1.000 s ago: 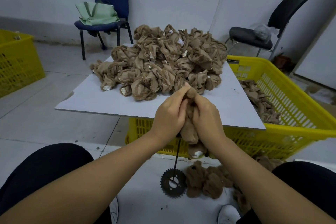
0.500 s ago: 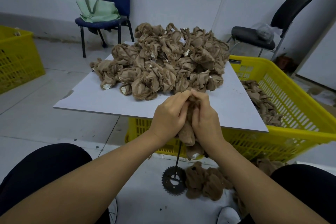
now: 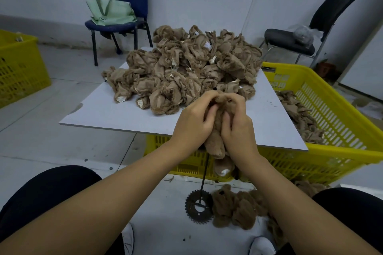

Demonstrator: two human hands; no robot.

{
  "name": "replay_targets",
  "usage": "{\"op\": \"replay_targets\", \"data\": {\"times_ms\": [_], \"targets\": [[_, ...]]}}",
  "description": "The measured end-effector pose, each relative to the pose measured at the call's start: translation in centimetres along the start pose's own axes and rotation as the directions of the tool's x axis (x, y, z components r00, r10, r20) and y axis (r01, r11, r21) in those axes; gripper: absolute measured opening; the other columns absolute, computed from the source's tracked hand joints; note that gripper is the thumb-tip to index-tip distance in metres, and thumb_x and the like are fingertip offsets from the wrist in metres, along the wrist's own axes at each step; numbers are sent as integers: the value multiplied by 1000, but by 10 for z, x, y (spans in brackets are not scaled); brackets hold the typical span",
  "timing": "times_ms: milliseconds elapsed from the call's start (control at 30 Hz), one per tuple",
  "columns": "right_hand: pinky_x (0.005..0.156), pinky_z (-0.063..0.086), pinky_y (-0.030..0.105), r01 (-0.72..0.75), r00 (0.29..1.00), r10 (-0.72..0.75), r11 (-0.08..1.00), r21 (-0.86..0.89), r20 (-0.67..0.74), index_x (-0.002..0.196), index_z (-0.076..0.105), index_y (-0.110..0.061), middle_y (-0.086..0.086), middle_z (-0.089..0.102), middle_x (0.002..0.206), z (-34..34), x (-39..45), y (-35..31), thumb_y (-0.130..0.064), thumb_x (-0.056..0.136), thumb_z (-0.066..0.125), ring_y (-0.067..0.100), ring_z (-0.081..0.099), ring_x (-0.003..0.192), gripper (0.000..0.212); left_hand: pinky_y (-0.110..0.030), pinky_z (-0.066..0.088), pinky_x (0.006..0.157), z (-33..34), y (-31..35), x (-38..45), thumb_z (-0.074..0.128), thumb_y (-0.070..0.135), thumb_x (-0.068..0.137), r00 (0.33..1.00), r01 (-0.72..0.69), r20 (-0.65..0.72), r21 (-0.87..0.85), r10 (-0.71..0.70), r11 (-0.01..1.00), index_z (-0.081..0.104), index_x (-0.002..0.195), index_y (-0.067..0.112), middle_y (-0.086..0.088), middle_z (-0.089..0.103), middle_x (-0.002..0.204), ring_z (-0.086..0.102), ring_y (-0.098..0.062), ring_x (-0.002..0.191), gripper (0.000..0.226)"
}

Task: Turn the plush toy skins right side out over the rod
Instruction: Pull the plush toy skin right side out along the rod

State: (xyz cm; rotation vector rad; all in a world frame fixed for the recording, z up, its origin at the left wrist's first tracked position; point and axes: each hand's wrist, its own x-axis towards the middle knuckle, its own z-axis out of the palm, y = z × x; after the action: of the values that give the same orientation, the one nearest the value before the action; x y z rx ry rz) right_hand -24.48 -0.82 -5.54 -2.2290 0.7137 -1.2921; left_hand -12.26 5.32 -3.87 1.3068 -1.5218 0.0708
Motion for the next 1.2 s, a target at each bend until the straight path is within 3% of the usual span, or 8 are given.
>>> {"op": "replay_targets", "data": {"times_ms": [100,267,467,600,700,800,967,1200], "targets": [[54,38,12,7,1000,-7,1000,-26,20,133,35,-34,-5,63,90,1,1,2,-13,103,40,0,57,66,36,-32,53,93,1,-1,1,53,7,100,1000,16,3,42,-17,999,60,128,7,-5,67,119,63,-16,110,28],[57,41,13,-7,999,10,999,-40,52,129,39,-33,-7,63,92,4,3,5,-12,103,42,2,60,72,34,-24,51,89,-1,-5,3,53,8,99,997,72,17,-11,-72,997,61,120,14,6,65,108,62,-7,102,24],[60,47,21,-1,994,3,1000,-20,110,129,40,-33,-5,64,93,2,6,0,-11,103,43,4,62,76,34,-25,52,92,-5,-7,1,54,8,98,991,131,5,-61,-131,989,63,118,18,9,65,107,61,-4,104,24],[51,37,16,-6,999,5,1000,27,40,124,42,-31,-11,60,82,1,10,-4,-10,103,44,4,57,63,30,-29,52,95,-11,1,9,55,8,99,997,78,12,-25,-78,997,64,122,14,4,68,117,62,-8,110,26],[49,38,20,-23,1000,23,996,84,6,121,44,-27,-10,60,81,1,9,-6,-9,102,44,7,56,61,26,-36,53,96,-12,3,13,56,8,99,996,74,38,21,-75,997,65,124,10,-2,69,119,63,-15,112,26],[52,45,31,-37,999,35,996,80,26,119,45,-27,-4,63,86,2,7,-5,-8,103,44,9,59,65,25,-34,53,96,-11,4,11,56,6,98,996,74,37,38,-76,997,66,122,9,-3,69,118,63,-15,110,26],[51,38,17,-32,999,30,997,68,39,117,45,-30,-3,63,86,2,6,-1,-7,102,43,6,57,62,27,-20,51,92,-10,3,10,56,4,97,996,78,48,5,-79,997,67,118,13,3,69,113,63,-10,105,25],[50,38,18,-40,999,37,994,97,39,110,47,-25,-11,58,78,7,6,0,-5,102,43,8,56,62,21,-27,54,87,-9,-1,9,55,4,96,992,118,47,-65,-115,991,67,112,16,6,69,105,64,-6,100,23]]}}
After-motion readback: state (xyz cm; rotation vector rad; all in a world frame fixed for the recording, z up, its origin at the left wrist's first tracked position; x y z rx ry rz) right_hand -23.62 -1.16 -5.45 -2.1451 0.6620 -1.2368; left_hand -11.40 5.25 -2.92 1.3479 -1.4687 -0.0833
